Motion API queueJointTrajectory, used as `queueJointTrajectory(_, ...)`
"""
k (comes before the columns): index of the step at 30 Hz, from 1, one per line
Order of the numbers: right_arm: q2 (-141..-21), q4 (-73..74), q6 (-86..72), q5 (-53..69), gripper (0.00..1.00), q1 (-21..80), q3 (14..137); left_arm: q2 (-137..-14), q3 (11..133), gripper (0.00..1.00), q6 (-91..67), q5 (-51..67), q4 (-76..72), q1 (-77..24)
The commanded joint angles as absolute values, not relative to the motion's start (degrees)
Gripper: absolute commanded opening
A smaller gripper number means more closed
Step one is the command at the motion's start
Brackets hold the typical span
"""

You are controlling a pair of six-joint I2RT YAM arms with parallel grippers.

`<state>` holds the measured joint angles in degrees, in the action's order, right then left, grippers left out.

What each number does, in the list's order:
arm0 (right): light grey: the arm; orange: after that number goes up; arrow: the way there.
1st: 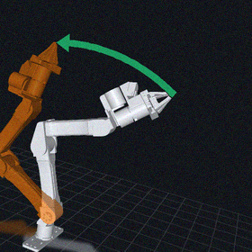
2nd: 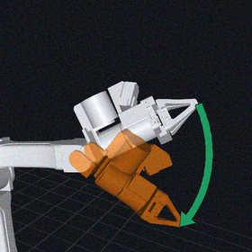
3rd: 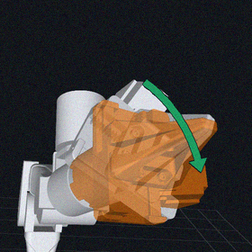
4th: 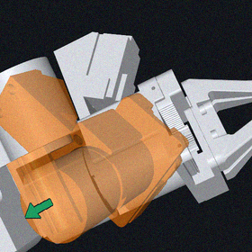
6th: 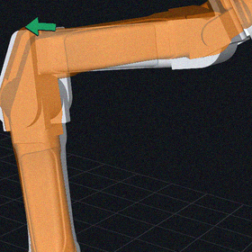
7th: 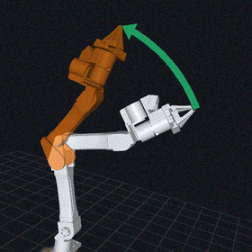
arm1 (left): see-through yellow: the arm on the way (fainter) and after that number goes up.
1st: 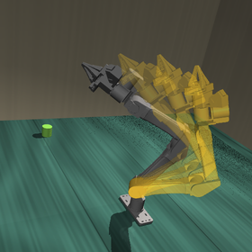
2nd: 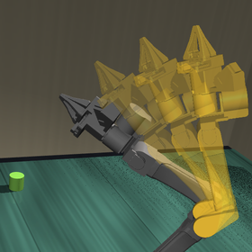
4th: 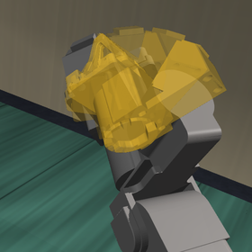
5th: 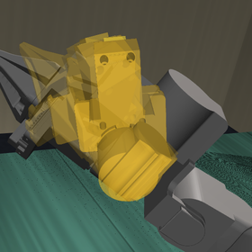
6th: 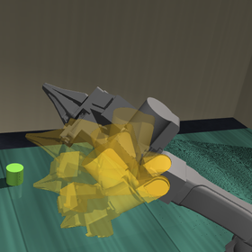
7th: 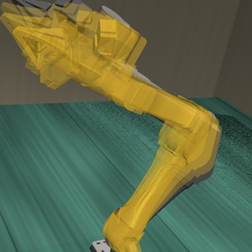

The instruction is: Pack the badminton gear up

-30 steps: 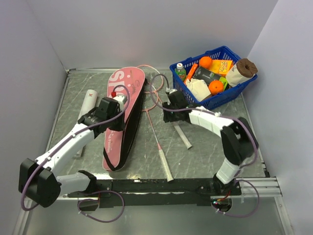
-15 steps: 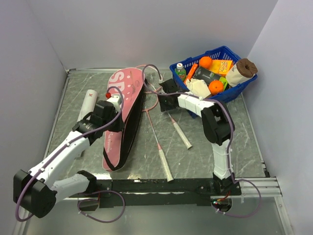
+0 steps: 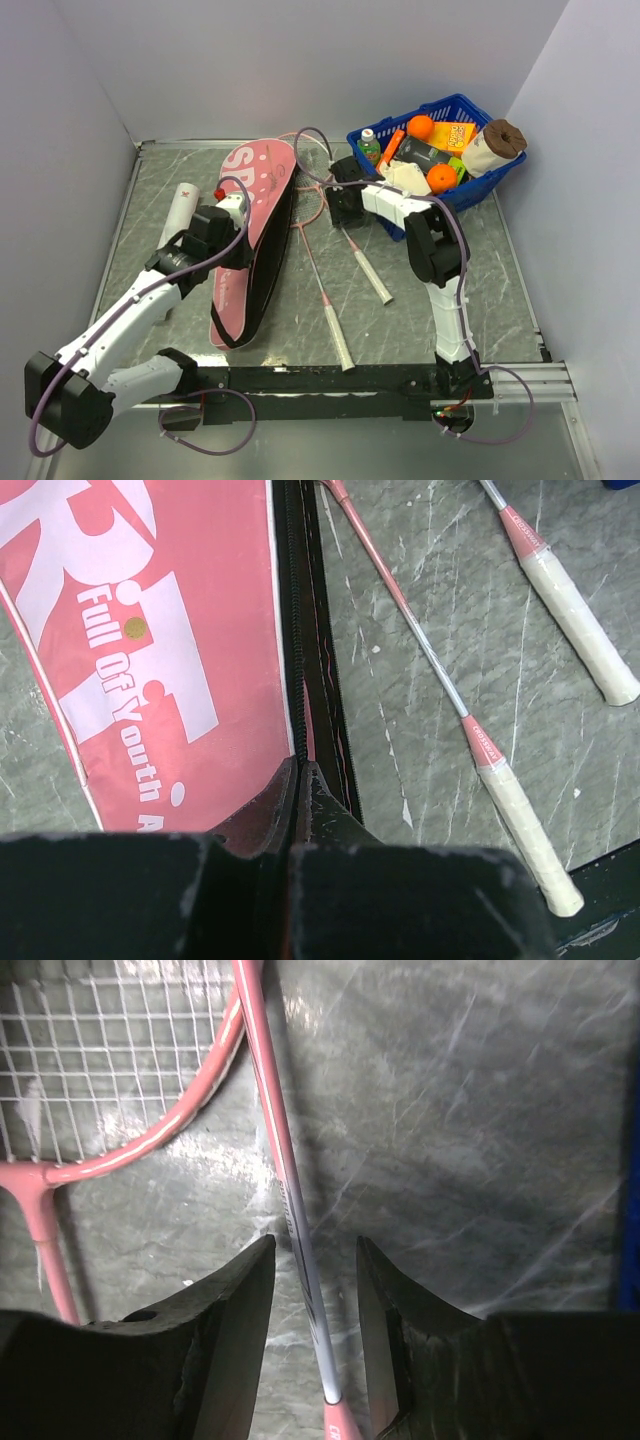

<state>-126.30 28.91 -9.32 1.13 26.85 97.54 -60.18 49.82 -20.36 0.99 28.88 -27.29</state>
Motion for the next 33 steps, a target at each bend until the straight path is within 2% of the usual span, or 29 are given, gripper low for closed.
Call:
queueJointTrajectory(1, -127.09, 30.24, -10.72, 1.23, 0.45, 27.68, 97.83, -58.54, 50.27, 0.01, -19.34, 0.62, 25.84, -26.98)
queueJointTrajectory(4, -127.18, 30.06, -11.42, 0.71, 0.43, 28.91, 96.77, -58.45, 50.19, 0.01, -19.51, 0.35, 25.93, -26.89)
queueJointTrajectory(7, -127.53, 30.76, -11.51, 0.09, 0.29, 29.97, 96.94, -57.92, 49.92, 0.01, -19.69, 0.18, 25.75, -26.89)
queueJointTrajectory(8, -127.79, 31.11, -11.60, 0.09, 0.19, 30.14, 97.29, -57.83, 49.83, 0.01, -19.77, 0.18, 25.66, -26.89)
queueJointTrajectory(12, -127.27, 31.73, -12.30, 0.09, 0.00, 30.85, 97.74, -57.74, 49.83, 0.01, -19.86, 0.09, 25.75, -26.81)
queueJointTrajectory(22, -116.30, 32.60, -12.83, -1.13, 0.00, 34.71, 91.68, -58.18, 49.83, 0.01, -20.39, -3.87, 26.10, -26.46)
queueJointTrajectory(33, -95.64, 36.91, -18.98, -6.50, 0.00, 42.97, 71.64, -57.83, 49.83, 0.01, -21.27, -7.47, 26.10, -26.10)
